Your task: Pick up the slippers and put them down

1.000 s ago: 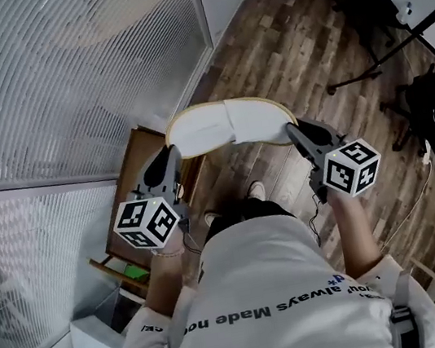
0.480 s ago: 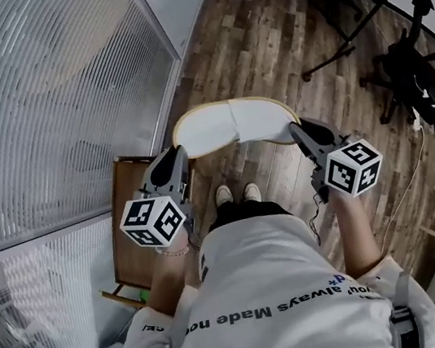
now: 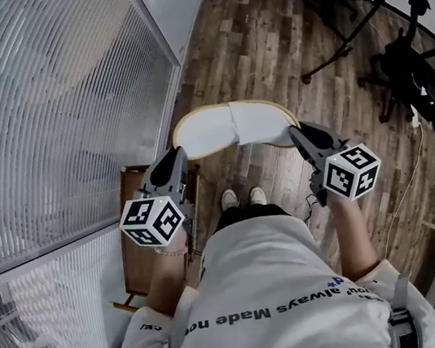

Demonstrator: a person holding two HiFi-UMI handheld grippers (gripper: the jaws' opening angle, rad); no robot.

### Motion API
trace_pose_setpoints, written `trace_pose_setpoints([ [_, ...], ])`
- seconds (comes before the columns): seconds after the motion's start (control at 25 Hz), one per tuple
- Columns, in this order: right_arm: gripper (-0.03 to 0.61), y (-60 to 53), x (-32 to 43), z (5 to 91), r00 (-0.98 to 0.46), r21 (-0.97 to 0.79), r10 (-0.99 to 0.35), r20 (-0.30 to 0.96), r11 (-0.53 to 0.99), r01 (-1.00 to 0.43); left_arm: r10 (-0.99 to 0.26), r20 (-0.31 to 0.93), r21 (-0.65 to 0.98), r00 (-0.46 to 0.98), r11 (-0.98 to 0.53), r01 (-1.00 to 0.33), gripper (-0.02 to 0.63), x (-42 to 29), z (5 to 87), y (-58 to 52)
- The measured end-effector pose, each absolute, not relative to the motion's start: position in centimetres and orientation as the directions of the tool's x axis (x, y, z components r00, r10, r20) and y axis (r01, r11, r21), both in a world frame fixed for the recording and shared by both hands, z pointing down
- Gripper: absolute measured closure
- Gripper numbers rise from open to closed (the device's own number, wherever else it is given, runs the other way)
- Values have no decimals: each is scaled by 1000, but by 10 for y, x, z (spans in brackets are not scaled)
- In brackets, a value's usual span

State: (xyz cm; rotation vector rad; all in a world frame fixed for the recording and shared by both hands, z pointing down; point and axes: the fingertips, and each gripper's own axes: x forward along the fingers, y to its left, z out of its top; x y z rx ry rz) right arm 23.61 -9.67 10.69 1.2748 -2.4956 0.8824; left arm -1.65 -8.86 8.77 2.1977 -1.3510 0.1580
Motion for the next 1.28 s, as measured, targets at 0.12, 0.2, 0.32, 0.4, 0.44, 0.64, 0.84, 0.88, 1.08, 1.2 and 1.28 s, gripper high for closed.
trace_pose_setpoints([
  [0.12, 534, -100, 233, 105, -601, -418, -671, 434, 441, -794, -784, 377, 394, 494, -347, -851, 566, -21, 87, -94],
  [0.2, 534, -102, 232, 106, -596, -420, -672, 439, 434, -797, -779, 384, 397, 496, -346, -850, 566, -22, 89, -97],
  [0.32, 534, -100, 230, 118, -587, -419, -672, 451, 421, -804, -771, 393, 408, 502, -343, -846, 566, -25, 104, -98],
  [0.4, 534, -99, 229, 129, -580, -424, -668, 467, 406, -809, -762, 402, 421, 508, -339, -842, 567, -26, 116, -99],
  [0.44, 534, -99, 229, 135, -577, -426, -665, 475, 400, -812, -758, 407, 424, 510, -337, -840, 568, -27, 122, -101],
  [0.64, 534, -107, 234, 153, -565, -430, -648, 511, 377, -820, -733, 443, 433, 517, -330, -839, 568, -21, 144, -116],
  [0.84, 534, -107, 239, 177, -557, -438, -634, 537, 354, -826, -718, 467, 441, 516, -316, -840, 568, -17, 168, -118],
  [0.88, 534, -107, 240, 182, -557, -438, -630, 542, 354, -826, -717, 474, 438, 512, -313, -843, 568, -15, 172, -118],
  [1.08, 534, -106, 251, 220, -561, -467, -587, 584, 322, -824, -683, 532, 438, 501, -284, -853, 568, -4, 212, -122],
  [1.2, 534, -117, 256, 249, -555, -469, -577, 598, 309, -827, -680, 539, 434, 497, -281, -856, 568, 1, 240, -135],
  [1.28, 534, -120, 261, 266, -550, -476, -574, 606, 292, -830, -674, 547, 434, 497, -279, -857, 568, 6, 255, -142],
])
